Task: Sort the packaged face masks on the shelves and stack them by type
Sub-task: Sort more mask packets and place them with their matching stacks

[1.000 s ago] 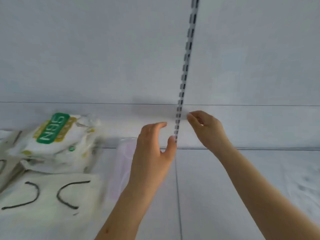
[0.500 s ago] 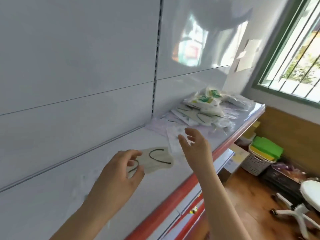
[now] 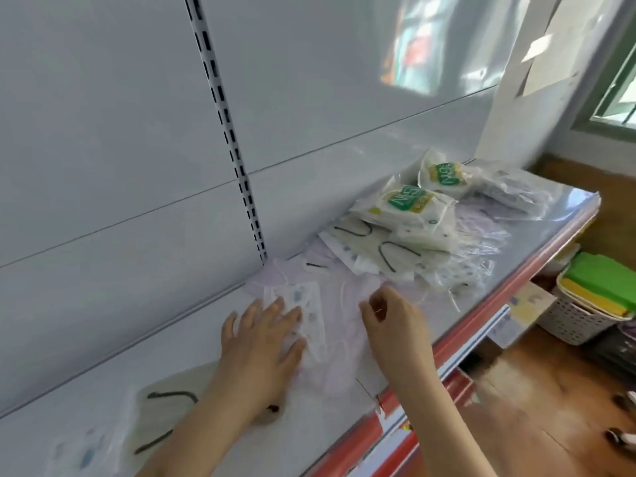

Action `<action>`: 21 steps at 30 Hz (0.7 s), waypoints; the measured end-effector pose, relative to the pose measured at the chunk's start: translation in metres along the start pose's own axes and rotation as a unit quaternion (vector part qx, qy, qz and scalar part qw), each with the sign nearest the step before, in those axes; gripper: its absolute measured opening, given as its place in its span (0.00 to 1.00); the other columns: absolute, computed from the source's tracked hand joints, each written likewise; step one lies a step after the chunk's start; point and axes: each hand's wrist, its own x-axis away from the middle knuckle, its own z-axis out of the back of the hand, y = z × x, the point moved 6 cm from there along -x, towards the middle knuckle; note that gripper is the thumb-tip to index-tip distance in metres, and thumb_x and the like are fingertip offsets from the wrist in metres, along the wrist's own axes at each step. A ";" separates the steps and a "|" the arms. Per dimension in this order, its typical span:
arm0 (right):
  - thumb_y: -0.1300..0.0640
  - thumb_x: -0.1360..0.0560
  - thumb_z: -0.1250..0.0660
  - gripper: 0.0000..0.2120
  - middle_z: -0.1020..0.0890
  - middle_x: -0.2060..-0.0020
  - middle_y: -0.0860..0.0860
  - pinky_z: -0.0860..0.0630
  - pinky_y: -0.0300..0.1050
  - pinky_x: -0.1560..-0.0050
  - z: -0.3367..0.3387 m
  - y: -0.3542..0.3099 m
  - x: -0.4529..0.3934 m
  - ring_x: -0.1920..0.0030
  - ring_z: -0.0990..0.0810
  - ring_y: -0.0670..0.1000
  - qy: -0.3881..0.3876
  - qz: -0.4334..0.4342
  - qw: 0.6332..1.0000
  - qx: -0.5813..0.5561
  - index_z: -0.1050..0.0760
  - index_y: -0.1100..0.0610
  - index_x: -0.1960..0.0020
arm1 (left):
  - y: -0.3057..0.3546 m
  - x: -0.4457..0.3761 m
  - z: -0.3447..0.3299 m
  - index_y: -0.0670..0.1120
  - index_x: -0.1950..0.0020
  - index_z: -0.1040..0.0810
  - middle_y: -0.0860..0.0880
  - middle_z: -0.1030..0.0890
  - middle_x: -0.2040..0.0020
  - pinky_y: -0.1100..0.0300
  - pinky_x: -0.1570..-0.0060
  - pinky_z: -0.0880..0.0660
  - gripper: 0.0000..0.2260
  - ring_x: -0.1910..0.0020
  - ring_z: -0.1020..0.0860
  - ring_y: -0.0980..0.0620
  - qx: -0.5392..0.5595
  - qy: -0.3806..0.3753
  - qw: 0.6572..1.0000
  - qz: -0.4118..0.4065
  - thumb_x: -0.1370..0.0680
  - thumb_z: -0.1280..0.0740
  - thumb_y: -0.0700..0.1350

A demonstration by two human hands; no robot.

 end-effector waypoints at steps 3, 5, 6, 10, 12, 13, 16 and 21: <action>0.57 0.19 0.37 0.07 0.22 0.65 0.45 0.31 0.33 0.68 0.003 -0.014 0.002 0.66 0.25 0.45 -0.026 0.016 0.995 -0.100 0.30 0.52 0.56 | -0.040 0.012 0.013 0.63 0.20 0.45 0.58 0.50 0.17 0.45 0.22 0.60 0.31 0.18 0.54 0.50 -0.043 -0.022 0.996 0.076 0.23 0.60 0.64; 0.59 0.19 0.37 0.05 0.19 0.62 0.43 0.30 0.29 0.67 0.008 -0.032 0.005 0.68 0.23 0.40 -0.051 0.031 0.983 -0.172 0.29 0.50 0.52 | -0.055 0.024 0.030 0.57 0.23 0.34 0.56 0.38 0.20 0.46 0.22 0.51 0.26 0.19 0.44 0.49 0.021 0.064 0.994 0.091 0.19 0.54 0.61; 0.60 0.20 0.36 0.05 0.19 0.63 0.43 0.31 0.29 0.68 0.007 -0.043 0.007 0.69 0.24 0.39 -0.065 0.046 0.977 -0.200 0.28 0.50 0.52 | -0.056 0.031 0.039 0.56 0.26 0.29 0.56 0.32 0.24 0.49 0.24 0.44 0.25 0.22 0.37 0.50 0.138 0.110 0.980 0.096 0.18 0.48 0.64; 0.55 0.20 0.36 0.08 0.19 0.69 0.45 0.29 0.38 0.65 -0.020 -0.085 0.011 0.70 0.25 0.44 -0.167 0.082 0.951 -0.248 0.24 0.54 0.57 | -0.026 0.048 0.046 0.54 0.40 0.16 0.51 0.17 0.38 0.47 0.32 0.26 0.19 0.39 0.18 0.49 0.627 -0.007 0.770 0.122 0.27 0.25 0.60; 0.45 0.18 0.41 0.20 0.16 0.64 0.49 0.23 0.48 0.58 -0.044 -0.080 -0.005 0.61 0.19 0.52 -0.166 0.078 0.966 -0.181 0.21 0.57 0.57 | -0.040 0.050 0.039 0.45 0.44 0.15 0.44 0.13 0.49 0.49 0.43 0.21 0.19 0.49 0.14 0.44 0.657 0.030 0.734 0.171 0.30 0.21 0.53; 0.40 0.19 0.44 0.23 0.16 0.56 0.51 0.23 0.51 0.55 -0.053 -0.076 -0.016 0.52 0.19 0.55 -0.152 0.100 0.982 -0.056 0.20 0.58 0.53 | -0.052 0.053 0.041 0.44 0.47 0.14 0.42 0.13 0.53 0.52 0.49 0.22 0.19 0.52 0.14 0.43 0.641 0.076 0.737 0.201 0.32 0.22 0.53; 0.40 0.21 0.39 0.18 0.21 0.48 0.50 0.32 0.46 0.55 -0.073 -0.058 -0.038 0.42 0.25 0.55 -0.126 0.142 0.950 0.248 0.25 0.55 0.49 | -0.090 0.073 0.046 0.41 0.57 0.16 0.43 0.14 0.62 0.56 0.60 0.28 0.13 0.62 0.19 0.46 0.582 0.214 0.739 0.266 0.27 0.23 0.51; 0.52 0.23 0.37 0.11 0.22 0.66 0.52 0.38 0.43 0.70 -0.063 -0.062 -0.030 0.64 0.26 0.56 -0.058 0.113 0.959 0.252 0.21 0.56 0.59 | -0.105 0.094 0.044 0.40 0.59 0.22 0.46 0.19 0.63 0.57 0.63 0.32 0.13 0.63 0.23 0.47 0.569 0.238 0.725 0.306 0.18 0.33 0.48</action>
